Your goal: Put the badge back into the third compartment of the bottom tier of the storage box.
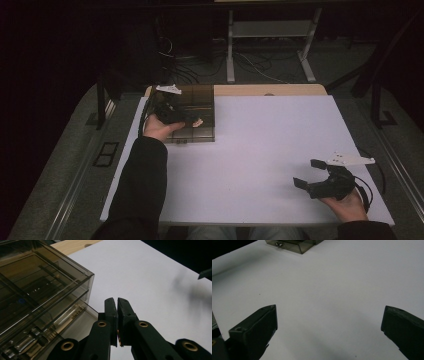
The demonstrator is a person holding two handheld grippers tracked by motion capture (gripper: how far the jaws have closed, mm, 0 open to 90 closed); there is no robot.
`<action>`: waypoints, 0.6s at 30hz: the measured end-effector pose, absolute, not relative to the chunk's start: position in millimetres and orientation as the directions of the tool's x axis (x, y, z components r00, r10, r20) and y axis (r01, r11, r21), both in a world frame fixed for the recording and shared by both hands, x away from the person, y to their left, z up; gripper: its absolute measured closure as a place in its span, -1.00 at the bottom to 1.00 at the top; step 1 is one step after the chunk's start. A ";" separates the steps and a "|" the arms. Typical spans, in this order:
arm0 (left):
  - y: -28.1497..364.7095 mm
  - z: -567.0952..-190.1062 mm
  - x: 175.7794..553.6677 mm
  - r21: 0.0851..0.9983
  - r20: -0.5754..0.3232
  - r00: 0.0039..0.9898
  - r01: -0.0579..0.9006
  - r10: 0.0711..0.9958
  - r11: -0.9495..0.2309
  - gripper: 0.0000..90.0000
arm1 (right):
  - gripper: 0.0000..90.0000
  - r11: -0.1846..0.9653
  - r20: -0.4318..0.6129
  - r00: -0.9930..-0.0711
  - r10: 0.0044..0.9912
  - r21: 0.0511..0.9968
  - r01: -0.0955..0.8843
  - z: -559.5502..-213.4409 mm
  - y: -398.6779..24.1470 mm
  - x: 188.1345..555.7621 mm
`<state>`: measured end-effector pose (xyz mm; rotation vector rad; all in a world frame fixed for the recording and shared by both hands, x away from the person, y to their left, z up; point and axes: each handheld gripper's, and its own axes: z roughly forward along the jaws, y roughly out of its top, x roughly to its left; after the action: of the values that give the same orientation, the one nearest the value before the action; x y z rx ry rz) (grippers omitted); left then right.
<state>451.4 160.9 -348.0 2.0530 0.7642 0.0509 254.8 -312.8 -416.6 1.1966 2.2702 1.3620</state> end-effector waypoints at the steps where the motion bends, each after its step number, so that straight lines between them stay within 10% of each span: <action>1: 161.3 -348.7 452.1 0.775 -0.254 0.802 0.503 0.540 -0.382 0.92 | -0.99 0.232 0.198 -0.638 0.745 0.819 0.525 -416.5 -312.9 254.8; 18: 158.7 -369.0 466.7 0.775 -0.244 0.770 0.521 0.590 -0.359 0.92 | -0.99 0.229 0.202 -0.633 0.747 0.816 0.531 -416.4 -314.4 255.2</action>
<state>466.7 158.7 -369.0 2.0314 0.8321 0.0943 255.2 -314.4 -416.4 1.2069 2.2696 1.3600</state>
